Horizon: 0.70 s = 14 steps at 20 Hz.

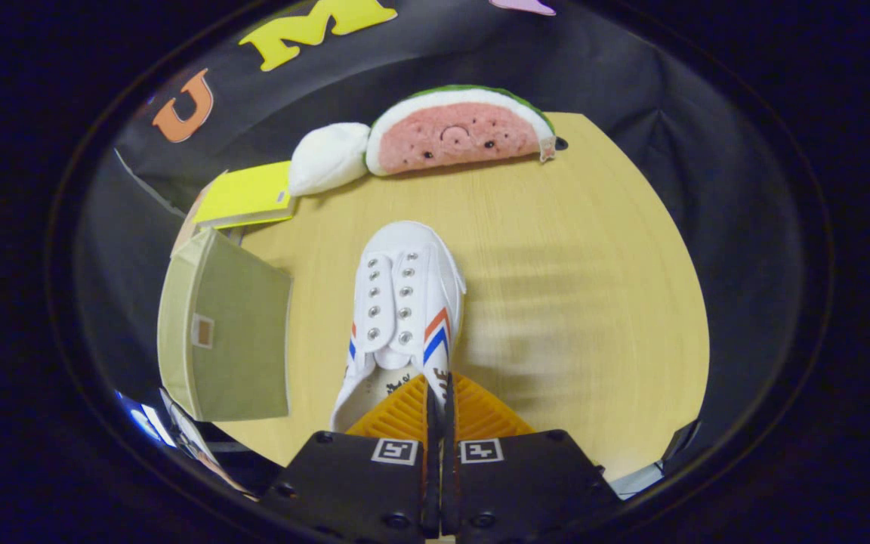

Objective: Open the storage box then place both shoes into the box .Put the left shoe in first, then the right shoe, with the right side of both shoes facing outward in a uniform manner.

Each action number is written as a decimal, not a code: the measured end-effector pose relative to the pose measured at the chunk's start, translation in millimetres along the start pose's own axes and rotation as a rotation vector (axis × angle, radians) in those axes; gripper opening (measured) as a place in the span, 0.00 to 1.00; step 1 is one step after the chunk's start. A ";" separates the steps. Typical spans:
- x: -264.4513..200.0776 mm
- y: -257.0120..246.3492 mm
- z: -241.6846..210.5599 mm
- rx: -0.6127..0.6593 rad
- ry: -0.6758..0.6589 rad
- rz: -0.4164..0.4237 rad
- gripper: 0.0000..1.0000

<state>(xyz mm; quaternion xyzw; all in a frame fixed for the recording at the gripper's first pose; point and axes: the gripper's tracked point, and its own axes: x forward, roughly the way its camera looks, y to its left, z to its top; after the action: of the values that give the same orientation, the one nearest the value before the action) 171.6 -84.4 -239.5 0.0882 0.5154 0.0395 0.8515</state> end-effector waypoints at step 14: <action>-81.6 140.7 16.6 0.018 -0.241 0.064 0.07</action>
<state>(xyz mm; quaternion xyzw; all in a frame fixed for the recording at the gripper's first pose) 151.6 39.0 -134.1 0.1163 0.4068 0.0511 0.9046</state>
